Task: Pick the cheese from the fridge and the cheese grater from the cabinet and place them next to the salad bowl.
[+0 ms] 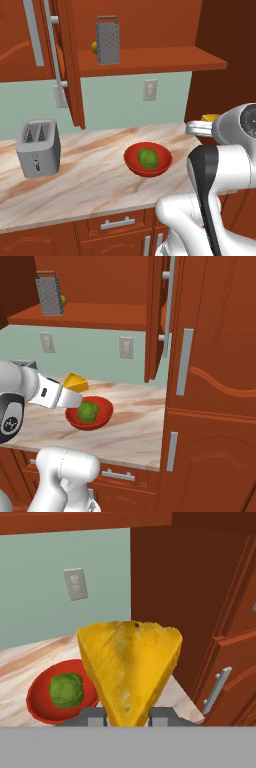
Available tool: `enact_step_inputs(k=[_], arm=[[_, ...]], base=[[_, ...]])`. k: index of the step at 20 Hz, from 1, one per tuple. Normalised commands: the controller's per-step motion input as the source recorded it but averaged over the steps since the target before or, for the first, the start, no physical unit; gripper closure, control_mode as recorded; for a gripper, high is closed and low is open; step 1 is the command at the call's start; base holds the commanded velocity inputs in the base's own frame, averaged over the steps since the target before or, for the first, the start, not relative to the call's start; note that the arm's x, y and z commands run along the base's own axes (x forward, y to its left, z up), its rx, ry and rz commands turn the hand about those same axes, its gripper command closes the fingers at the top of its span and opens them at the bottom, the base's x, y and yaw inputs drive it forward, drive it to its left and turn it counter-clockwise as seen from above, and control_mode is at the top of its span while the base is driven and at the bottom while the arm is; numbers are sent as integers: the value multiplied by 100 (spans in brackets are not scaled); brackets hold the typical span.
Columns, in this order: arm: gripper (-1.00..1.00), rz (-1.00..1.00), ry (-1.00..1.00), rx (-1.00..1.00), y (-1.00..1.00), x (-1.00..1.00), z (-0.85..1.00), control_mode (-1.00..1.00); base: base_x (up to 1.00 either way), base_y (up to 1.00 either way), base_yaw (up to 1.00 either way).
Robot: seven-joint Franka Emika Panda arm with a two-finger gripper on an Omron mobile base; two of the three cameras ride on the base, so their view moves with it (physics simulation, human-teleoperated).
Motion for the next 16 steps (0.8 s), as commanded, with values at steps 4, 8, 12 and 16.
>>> enact_step_inputs(k=[4,8,12,16], arm=[[100,0,0,0,0,0,0,100],[100,0,0,0,0,0,0,100],[100,0,1,0,0,0,-1,-100],[100,0,5,5,-12,0,-31,-100]], base=[[0,0,0],[0,0,0],[0,0,0],[0,0,0]])
